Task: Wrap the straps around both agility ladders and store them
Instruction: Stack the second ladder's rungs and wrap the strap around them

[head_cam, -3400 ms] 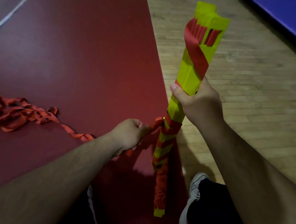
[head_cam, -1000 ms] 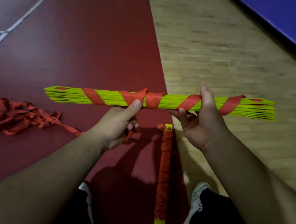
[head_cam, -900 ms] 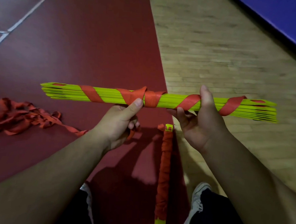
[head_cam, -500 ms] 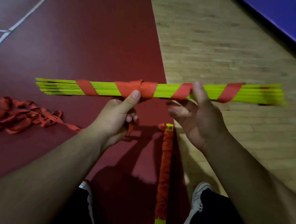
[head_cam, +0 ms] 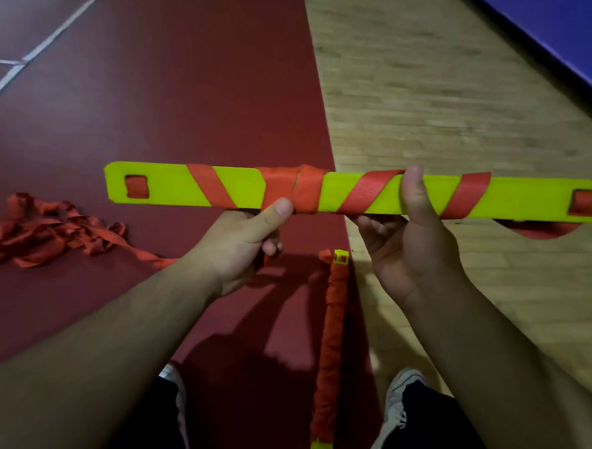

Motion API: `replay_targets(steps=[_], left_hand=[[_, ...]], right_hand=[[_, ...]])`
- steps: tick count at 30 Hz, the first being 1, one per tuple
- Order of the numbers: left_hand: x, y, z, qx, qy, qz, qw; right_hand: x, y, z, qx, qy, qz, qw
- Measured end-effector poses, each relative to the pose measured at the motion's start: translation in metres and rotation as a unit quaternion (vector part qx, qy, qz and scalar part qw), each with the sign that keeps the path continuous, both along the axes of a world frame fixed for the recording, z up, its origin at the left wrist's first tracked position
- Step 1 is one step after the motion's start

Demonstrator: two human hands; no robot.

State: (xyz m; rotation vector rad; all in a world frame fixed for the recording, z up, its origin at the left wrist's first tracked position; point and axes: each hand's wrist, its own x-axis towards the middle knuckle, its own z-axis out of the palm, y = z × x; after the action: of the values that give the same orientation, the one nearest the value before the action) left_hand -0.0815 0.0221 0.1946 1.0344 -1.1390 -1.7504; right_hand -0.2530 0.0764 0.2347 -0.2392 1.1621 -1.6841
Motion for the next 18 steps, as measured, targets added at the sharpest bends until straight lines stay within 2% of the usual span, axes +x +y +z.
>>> replay_targets(steps=[5, 12, 15, 18], left_hand=[[-0.003, 0.002, 0.005, -0.020, 0.000, 0.011, 1.000], [0.009, -0.006, -0.004, -0.060, -0.027, -0.029, 0.997], [0.005, -0.005, -0.001, -0.026, 0.004, -0.005, 1.000], [0.001, -0.003, 0.005, 0.057, 0.103, 0.000, 0.993]], right_hand=[[0.001, 0.003, -0.002, 0.044, -0.039, -0.008, 0.998], [-0.005, -0.003, -0.002, 0.070, -0.025, 0.014, 0.997], [-0.009, -0.002, -0.005, 0.015, -0.012, 0.048, 0.999], [-0.015, -0.002, -0.009, -0.094, 0.046, 0.134, 0.985]])
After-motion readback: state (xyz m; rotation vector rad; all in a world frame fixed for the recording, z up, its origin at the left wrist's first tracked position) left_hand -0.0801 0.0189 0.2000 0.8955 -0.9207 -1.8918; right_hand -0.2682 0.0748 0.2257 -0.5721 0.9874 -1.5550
